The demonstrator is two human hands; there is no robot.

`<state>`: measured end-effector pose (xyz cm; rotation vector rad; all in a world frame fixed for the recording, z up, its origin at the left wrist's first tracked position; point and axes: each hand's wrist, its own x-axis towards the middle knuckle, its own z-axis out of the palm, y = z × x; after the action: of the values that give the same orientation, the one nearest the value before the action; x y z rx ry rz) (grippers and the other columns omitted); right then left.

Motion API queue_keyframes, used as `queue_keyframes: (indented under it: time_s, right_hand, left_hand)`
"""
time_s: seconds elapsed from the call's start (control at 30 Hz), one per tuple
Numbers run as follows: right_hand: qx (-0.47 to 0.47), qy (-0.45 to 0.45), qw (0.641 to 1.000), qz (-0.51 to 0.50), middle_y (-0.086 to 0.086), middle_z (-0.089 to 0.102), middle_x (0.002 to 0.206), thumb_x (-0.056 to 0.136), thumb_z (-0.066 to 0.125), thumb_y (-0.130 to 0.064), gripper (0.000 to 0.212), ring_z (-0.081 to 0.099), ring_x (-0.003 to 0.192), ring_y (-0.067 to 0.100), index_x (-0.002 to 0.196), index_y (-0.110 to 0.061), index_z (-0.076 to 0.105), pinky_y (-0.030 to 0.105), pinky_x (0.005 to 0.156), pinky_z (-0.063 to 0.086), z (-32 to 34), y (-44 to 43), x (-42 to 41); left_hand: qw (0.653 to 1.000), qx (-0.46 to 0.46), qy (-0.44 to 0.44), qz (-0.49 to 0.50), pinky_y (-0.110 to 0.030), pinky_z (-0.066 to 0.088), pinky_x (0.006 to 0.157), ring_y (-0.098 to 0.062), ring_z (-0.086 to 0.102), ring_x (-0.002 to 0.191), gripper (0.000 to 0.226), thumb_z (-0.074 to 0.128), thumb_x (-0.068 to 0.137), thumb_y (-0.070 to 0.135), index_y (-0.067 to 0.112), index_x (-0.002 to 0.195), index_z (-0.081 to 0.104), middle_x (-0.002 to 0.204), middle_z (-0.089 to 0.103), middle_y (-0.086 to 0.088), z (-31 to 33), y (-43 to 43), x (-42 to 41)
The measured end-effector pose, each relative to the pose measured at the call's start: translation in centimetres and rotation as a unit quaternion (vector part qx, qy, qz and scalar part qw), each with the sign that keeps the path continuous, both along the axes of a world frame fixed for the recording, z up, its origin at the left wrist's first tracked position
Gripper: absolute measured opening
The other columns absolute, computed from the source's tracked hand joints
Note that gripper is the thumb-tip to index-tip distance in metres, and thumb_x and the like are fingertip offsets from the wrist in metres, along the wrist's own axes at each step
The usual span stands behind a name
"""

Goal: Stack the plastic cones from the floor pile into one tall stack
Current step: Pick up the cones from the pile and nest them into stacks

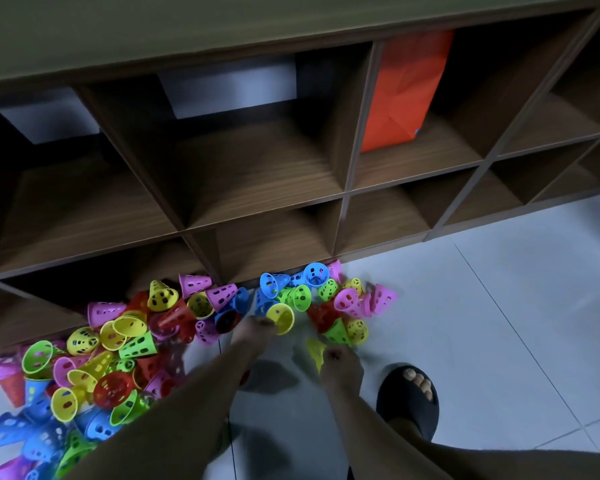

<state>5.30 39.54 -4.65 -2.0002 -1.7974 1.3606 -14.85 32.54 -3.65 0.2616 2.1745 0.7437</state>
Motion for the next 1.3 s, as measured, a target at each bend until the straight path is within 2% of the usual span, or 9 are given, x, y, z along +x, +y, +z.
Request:
queue_keyframes:
  time_s: [0.07,0.17,0.27,0.33,0.5,0.8,0.9,1.07,1.3]
  right_hand:
    - [-0.004,0.020,1.000,-0.013,0.004,0.075,0.101,0.091,0.065,-0.018,0.009,0.067,0.102,0.030,0.094,-0.019,0.073,0.030,0.080,0.048,0.4,-0.1,-0.8]
    - [-0.016,0.072,0.996,-0.057,0.002,0.070,0.098,0.089,0.070,-0.016,0.014,0.064,0.095,0.026,0.102,-0.017,0.067,0.024,0.076,0.040,2.1,-0.5,-2.5]
    - [-0.041,0.132,0.985,-0.102,0.006,0.069,0.091,0.090,0.073,-0.009,0.018,0.065,0.075,0.024,0.105,-0.011,0.065,0.013,0.055,0.043,3.4,-1.0,-4.0]
    - [-0.068,0.159,0.977,-0.122,0.010,0.075,0.082,0.090,0.074,-0.009,0.015,0.069,0.060,0.020,0.104,-0.006,0.070,0.016,0.047,0.047,3.6,-1.5,-4.8]
    - [-0.128,0.208,0.960,-0.140,0.009,0.077,0.079,0.097,0.072,-0.014,0.005,0.070,0.061,0.017,0.099,-0.012,0.076,0.026,0.052,0.052,4.0,-2.8,-5.8]
    - [-0.197,0.258,0.937,-0.131,0.006,0.073,0.070,0.101,0.065,-0.009,0.010,0.064,0.062,0.015,0.104,-0.011,0.074,0.026,0.055,0.049,6.1,-3.8,-7.1]
    - [-0.209,0.267,0.932,-0.126,0.009,0.073,0.079,0.102,0.064,-0.010,0.010,0.065,0.069,0.016,0.106,-0.012,0.073,0.026,0.059,0.052,7.1,-4.0,-7.0]
    - [-0.301,0.334,0.882,-0.143,0.006,0.068,0.076,0.104,0.059,-0.006,0.015,0.058,0.066,0.014,0.111,-0.005,0.071,0.026,0.059,0.049,8.0,-4.3,-7.2]
    - [-0.382,0.366,0.826,-0.193,0.007,0.052,0.076,0.107,0.044,-0.004,0.020,0.043,0.063,0.015,0.096,-0.008,0.060,0.028,0.062,0.041,7.0,-5.2,-7.3]
  left_hand:
    - [0.998,0.020,0.055,-0.024,-0.024,0.052,0.080,-0.016,0.071,0.090,0.005,0.077,0.086,0.028,0.024,0.086,0.079,0.089,0.076,0.006,1.0,-0.8,-0.3]
    - [0.994,0.065,0.073,-0.047,-0.026,0.055,0.083,-0.011,0.072,0.087,0.015,0.087,0.077,0.025,0.027,0.091,0.081,0.091,0.079,0.007,3.1,-2.8,-0.9]
    - [0.992,0.085,0.069,-0.062,-0.032,0.059,0.084,-0.012,0.072,0.083,0.028,0.087,0.078,0.014,0.028,0.099,0.076,0.090,0.078,0.007,4.8,-5.1,-1.6]
    - [0.991,0.091,0.083,-0.053,-0.029,0.058,0.078,-0.012,0.071,0.081,0.031,0.085,0.079,0.006,0.027,0.100,0.075,0.088,0.076,0.008,5.8,-6.5,-1.9]
    - [0.984,0.139,0.108,0.002,-0.028,0.060,0.070,-0.011,0.073,0.078,0.015,0.087,0.086,0.035,0.026,0.091,0.076,0.086,0.078,0.005,7.9,-9.9,-3.2]
    - [0.977,0.159,0.137,0.048,-0.028,0.055,0.067,-0.009,0.071,0.070,0.022,0.061,0.106,0.038,0.019,0.098,0.069,0.081,0.076,-0.001,9.3,-13.5,-2.3]
    - [0.979,0.172,0.092,0.067,-0.025,0.050,0.063,-0.009,0.066,0.065,0.030,0.057,0.108,0.036,0.013,0.095,0.071,0.079,0.074,-0.002,9.8,-13.6,-2.0]
    - [0.939,0.233,-0.133,0.216,-0.029,0.041,0.054,-0.015,0.050,0.056,0.035,0.061,0.107,0.031,0.005,0.084,0.066,0.068,0.058,-0.007,8.7,-13.4,-2.1]
    - [0.888,0.220,-0.239,0.325,-0.023,0.037,0.043,-0.012,0.045,0.050,0.031,0.062,0.107,0.028,0.013,0.080,0.058,0.062,0.052,-0.001,7.6,-14.0,-2.1]
